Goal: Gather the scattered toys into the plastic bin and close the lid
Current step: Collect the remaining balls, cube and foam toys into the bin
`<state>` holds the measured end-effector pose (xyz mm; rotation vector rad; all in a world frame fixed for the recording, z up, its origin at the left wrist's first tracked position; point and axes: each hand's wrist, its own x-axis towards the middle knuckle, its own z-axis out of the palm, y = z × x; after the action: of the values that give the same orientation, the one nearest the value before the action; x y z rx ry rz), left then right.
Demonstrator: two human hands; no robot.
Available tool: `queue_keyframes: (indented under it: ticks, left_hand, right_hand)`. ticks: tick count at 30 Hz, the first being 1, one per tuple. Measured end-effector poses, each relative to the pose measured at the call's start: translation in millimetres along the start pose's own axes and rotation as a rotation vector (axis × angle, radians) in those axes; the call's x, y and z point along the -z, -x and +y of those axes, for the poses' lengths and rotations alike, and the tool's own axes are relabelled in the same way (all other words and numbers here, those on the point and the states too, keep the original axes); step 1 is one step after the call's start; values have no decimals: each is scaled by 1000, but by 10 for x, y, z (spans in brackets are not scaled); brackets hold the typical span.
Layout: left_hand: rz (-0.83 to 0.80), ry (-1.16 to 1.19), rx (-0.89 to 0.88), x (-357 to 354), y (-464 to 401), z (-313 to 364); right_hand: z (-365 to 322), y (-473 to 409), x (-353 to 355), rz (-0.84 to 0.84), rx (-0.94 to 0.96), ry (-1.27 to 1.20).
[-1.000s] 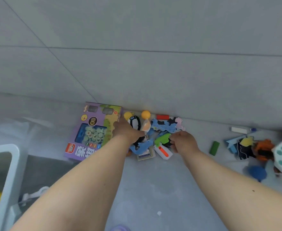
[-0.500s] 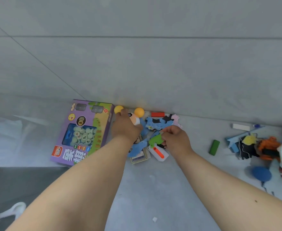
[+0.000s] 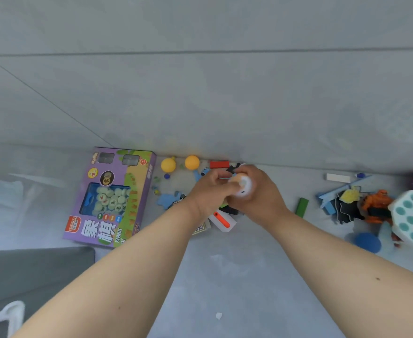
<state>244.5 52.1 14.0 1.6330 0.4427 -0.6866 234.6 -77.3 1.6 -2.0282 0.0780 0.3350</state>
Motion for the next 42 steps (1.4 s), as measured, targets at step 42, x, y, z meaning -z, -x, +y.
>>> queue_keyframes:
  ticks: [42]
  left_hand:
    - [-166, -205, 86, -131, 148, -148]
  right_hand:
    - [384, 216, 335, -316, -717, -853]
